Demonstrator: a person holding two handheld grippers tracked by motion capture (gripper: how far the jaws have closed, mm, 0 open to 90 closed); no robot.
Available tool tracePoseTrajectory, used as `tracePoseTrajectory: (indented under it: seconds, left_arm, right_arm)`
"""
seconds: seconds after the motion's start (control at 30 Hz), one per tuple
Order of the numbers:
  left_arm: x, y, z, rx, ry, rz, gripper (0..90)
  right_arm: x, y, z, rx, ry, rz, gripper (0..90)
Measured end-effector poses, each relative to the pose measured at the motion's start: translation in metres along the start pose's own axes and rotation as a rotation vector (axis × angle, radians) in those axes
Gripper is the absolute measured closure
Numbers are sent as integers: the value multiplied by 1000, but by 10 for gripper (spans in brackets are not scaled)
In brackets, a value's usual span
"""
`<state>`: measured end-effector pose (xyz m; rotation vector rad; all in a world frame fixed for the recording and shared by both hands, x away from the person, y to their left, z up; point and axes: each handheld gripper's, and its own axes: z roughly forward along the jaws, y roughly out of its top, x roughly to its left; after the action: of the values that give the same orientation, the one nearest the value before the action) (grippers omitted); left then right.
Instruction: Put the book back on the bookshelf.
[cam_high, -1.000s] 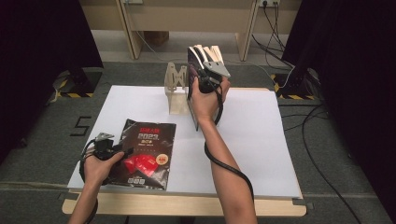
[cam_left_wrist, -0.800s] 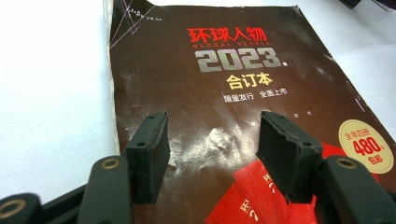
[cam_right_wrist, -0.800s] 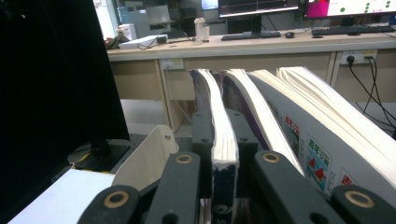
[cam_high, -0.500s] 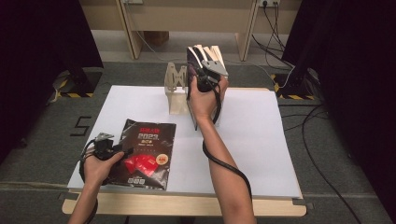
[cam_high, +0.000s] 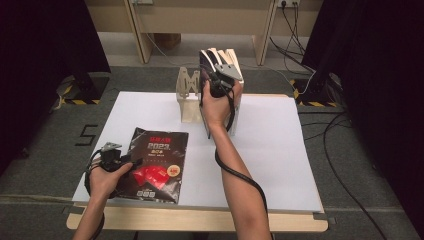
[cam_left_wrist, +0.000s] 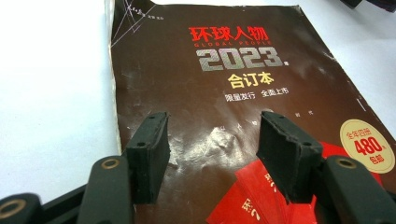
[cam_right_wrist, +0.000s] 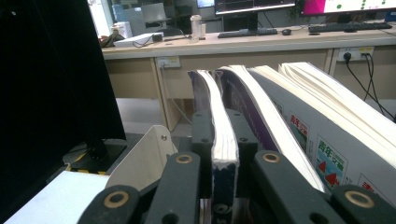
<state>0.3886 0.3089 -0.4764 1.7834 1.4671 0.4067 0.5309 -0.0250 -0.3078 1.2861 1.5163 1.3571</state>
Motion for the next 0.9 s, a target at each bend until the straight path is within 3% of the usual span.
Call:
tracePoseTrajectory:
  seconds: [0.9]
  left_arm:
    - [1,0,1,1,-11,6,423]
  right_arm:
    - [5,-2,9,-16,-22,-25,844]
